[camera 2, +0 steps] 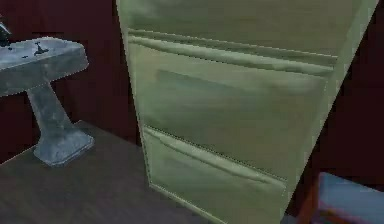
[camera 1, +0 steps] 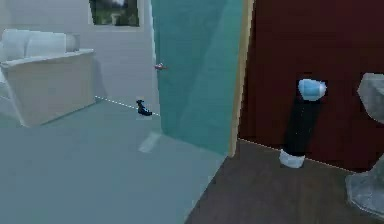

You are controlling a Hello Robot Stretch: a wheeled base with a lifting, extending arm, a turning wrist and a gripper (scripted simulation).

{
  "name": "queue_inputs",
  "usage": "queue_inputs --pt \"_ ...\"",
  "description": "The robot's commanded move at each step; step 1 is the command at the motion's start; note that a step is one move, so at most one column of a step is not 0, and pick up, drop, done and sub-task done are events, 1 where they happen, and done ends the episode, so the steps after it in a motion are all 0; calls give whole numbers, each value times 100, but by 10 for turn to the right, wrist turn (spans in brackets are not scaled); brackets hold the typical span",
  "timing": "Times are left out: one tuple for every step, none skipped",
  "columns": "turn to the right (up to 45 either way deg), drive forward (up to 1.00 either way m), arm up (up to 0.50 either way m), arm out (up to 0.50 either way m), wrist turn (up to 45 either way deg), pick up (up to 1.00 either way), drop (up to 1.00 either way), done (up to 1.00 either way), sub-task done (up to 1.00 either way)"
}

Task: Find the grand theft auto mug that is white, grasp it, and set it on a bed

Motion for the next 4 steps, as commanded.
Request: queue_inputs --pt "-450 0 0 0 0 0 0 0 0" --pt "-450 0 0 0 0 0 0 0 0" --pt "-450 0 0 0 0 0 0 0 0" --pt "-300 0 0 0 0 0 0 0 0"
